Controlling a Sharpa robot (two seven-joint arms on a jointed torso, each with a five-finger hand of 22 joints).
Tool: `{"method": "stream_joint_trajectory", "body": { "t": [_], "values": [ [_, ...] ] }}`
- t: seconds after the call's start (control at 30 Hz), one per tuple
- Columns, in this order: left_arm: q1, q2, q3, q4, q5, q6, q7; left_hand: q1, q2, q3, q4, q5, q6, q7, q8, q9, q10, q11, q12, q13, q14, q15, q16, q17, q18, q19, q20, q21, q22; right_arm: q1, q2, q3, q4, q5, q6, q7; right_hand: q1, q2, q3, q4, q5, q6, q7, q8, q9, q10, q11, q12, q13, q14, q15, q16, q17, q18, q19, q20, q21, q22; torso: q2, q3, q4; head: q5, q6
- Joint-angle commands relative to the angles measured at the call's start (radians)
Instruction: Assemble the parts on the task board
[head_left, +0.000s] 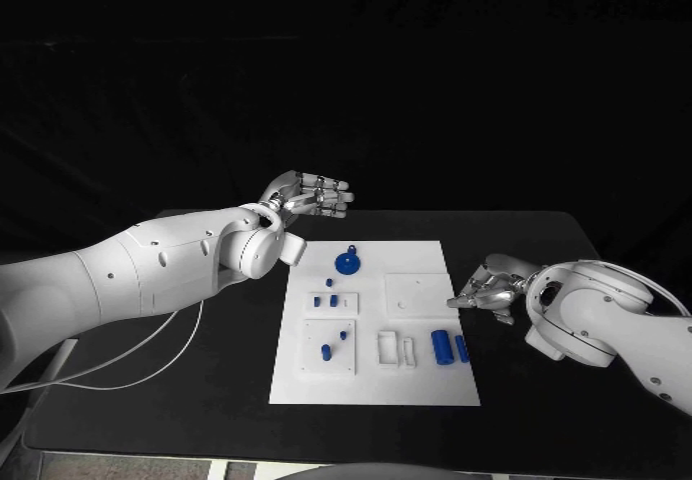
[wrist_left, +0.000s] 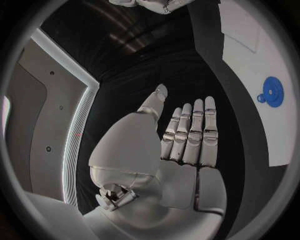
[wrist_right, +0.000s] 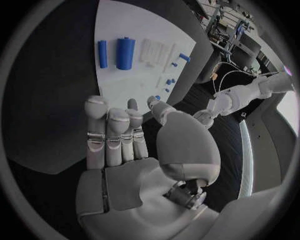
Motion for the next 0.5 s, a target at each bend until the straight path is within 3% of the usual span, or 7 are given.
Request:
{"method": "stream_joint_trajectory", "body": {
  "t": [0.03, 0.07, 0.13, 0.17, 0.23, 0.33, 0.5],
  "values": [
    [0.000, 0.000, 0.001, 0.009, 0.010, 0.024, 0.027, -0.009, -0.002, -0.017, 0.008, 0.003, -0.007, -0.003, 0.001, -0.001, -0.004, 0.001, 0.006, 0.001, -0.008, 0.002, -0.004, 0.000, 0.008, 0.002, 0.008, -0.004, -0.002, 0.000, -0.002, -0.002, 0.000, 0.034, 0.112, -0.084, -0.022, 0.001, 0.002, 0.009, -0.001, 0.012, -0.003, 0.000, 0.015, 0.014, -0.003, 0.014, 0.016, 0.006, -0.006, 0.005, 0.009, -0.016, 0.042, -0.006, 0.010, 0.075, 0.002, -0.0022, 0.0018, -0.005, 0.002],
    [-0.001, 0.000, 0.001, 0.012, 0.013, 0.028, 0.031, -0.028, -0.011, -0.049, 0.024, -0.009, -0.007, -0.003, 0.001, -0.001, -0.005, 0.001, 0.006, 0.001, -0.009, 0.002, -0.004, 0.000, 0.007, 0.002, 0.009, -0.005, -0.003, 0.000, -0.002, -0.004, -0.002, 0.027, 0.130, -0.093, -0.038, 0.004, 0.004, 0.021, -0.001, 0.015, -0.002, 0.000, 0.020, 0.024, -0.004, 0.033, 0.033, 0.006, -0.006, 0.005, 0.012, -0.017, 0.042, -0.006, 0.012, 0.075, 0.002, -0.0022, 0.0028, -0.006, 0.003],
    [-0.001, -0.001, 0.001, 0.015, 0.015, 0.032, 0.036, -0.044, -0.032, -0.089, 0.046, -0.080, -0.012, -0.001, 0.001, -0.001, -0.007, 0.002, 0.006, 0.001, -0.010, 0.003, -0.004, 0.000, 0.006, 0.001, 0.010, -0.008, -0.004, 0.000, -0.001, -0.009, -0.006, 0.025, 0.148, -0.101, -0.053, -0.006, 0.023, 0.034, -0.001, 0.015, -0.005, -0.003, 0.031, 0.036, -0.004, 0.059, 0.062, 0.008, -0.006, 0.004, 0.020, -0.020, 0.042, -0.007, 0.014, 0.075, 0.001, -0.0032, 0.0034, -0.008, 0.003],
    [-0.001, -0.001, 0.001, 0.017, 0.015, 0.034, 0.037, -0.051, -0.043, -0.103, 0.054, -0.090, -0.014, -0.001, 0.001, -0.001, -0.007, 0.002, 0.005, 0.001, -0.012, 0.002, -0.004, -0.001, 0.005, 0.001, 0.009, -0.008, -0.005, 0.000, 0.001, -0.012, -0.008, 0.026, 0.153, -0.104, -0.057, -0.006, 0.027, 0.035, -0.002, 0.013, -0.002, 0.000, 0.037, 0.033, -0.004, 0.057, 0.070, 0.008, -0.006, 0.001, 0.024, -0.021, 0.040, -0.008, 0.015, 0.075, 0.001, -0.0038, 0.0023, -0.007, 0.001],
    [-0.001, -0.002, 0.001, 0.020, 0.016, 0.038, 0.042, -0.050, -0.045, -0.113, 0.063, -0.090, -0.017, -0.001, 0.001, -0.001, -0.007, 0.002, 0.005, 0.001, -0.012, 0.002, -0.004, -0.001, 0.004, 0.001, 0.009, -0.009, -0.005, 0.000, 0.006, -0.018, -0.012, 0.029, 0.161, -0.106, -0.059, -0.008, 0.028, 0.034, -0.002, 0.005, 0.000, -0.003, 0.041, 0.035, -0.003, 0.055, 0.076, 0.009, -0.005, -0.001, 0.028, -0.022, 0.042, -0.008, 0.028, 0.078, 0.001, -0.0048, 0.0017, -0.007, 0.000],
    [-0.001, -0.002, 0.001, 0.022, 0.017, 0.041, 0.048, -0.018, -0.047, -0.138, 0.106, -0.089, -0.016, -0.001, 0.001, -0.001, -0.007, 0.002, 0.005, 0.001, -0.013, 0.002, -0.004, -0.001, 0.002, 0.003, 0.008, -0.014, -0.007, -0.001, 0.015, -0.028, -0.019, 0.035, 0.169, -0.109, -0.061, -0.012, 0.027, 0.034, -0.002, -0.021, 0.008, -0.006, 0.034, 0.036, 0.001, 0.056, 0.080, 0.010, -0.003, -0.001, 0.031, -0.022, 0.042, -0.007, 0.030, 0.078, 0.002, -0.0035, 0.0016, -0.007, -0.003],
    [-0.001, -0.003, 0.001, 0.027, 0.027, 0.039, 0.067, -0.037, -0.051, -0.149, 0.124, -0.091, -0.013, -0.002, 0.001, 0.000, -0.004, 0.000, 0.005, 0.001, -0.012, 0.000, -0.003, -0.002, 0.000, 0.002, 0.007, -0.017, -0.007, -0.001, 0.037, -0.051, -0.036, 0.041, 0.175, -0.109, -0.069, -0.022, 0.021, 0.039, -0.002, -0.035, 0.015, -0.006, 0.020, 0.038, 0.005, 0.052, 0.094, 0.013, 0.000, -0.002, 0.044, -0.019, 0.041, -0.003, 0.038, 0.079, 0.002, -0.0017, 0.0027, -0.010, -0.005]
  ]
}}
